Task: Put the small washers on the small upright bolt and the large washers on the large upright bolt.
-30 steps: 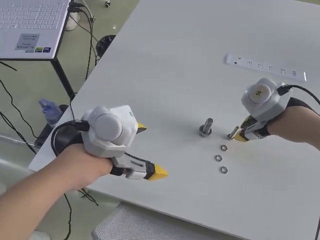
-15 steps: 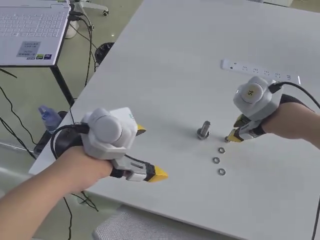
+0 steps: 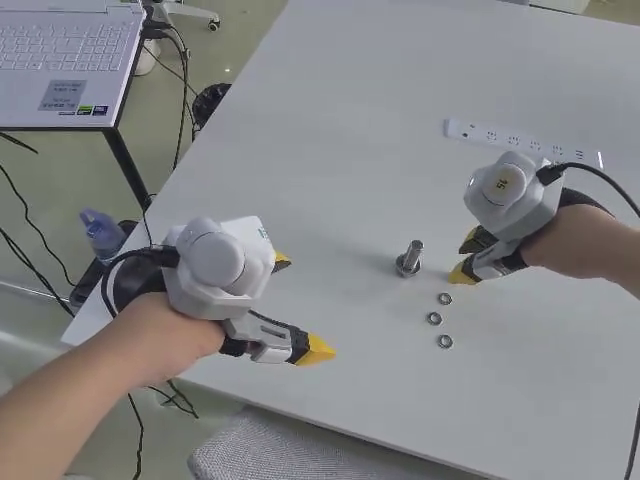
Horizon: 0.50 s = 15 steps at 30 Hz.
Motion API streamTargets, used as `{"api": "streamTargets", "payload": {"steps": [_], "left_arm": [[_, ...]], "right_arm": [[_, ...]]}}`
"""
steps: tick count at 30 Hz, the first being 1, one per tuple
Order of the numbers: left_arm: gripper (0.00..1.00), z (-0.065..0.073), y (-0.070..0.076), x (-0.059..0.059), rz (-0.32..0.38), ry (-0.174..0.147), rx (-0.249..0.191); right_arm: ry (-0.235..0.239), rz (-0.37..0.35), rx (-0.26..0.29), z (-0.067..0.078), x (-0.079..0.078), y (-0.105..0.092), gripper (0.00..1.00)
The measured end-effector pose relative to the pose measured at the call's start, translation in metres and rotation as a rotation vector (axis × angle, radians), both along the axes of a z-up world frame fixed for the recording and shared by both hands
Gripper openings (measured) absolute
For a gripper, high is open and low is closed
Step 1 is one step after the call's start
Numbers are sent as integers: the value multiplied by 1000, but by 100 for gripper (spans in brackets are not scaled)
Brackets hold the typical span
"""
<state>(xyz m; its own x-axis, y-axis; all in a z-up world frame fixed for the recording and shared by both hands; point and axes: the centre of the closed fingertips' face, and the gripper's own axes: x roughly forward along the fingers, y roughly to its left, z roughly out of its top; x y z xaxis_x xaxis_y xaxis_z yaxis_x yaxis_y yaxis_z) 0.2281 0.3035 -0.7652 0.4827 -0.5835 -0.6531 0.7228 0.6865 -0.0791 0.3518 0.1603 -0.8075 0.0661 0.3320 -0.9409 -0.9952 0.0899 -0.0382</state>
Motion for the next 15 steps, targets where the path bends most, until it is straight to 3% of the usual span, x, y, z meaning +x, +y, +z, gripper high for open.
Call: {"api": "streamTargets", "payload": {"steps": [7, 15], "left_arm": [[76, -1, -1, -2, 2, -1, -3], [77, 1, -1, -4, 4, -9, -11]], "right_arm": [[35, 10, -6, -7, -10, -2, 30], [24, 12, -26, -14, -12, -7, 29]]}}
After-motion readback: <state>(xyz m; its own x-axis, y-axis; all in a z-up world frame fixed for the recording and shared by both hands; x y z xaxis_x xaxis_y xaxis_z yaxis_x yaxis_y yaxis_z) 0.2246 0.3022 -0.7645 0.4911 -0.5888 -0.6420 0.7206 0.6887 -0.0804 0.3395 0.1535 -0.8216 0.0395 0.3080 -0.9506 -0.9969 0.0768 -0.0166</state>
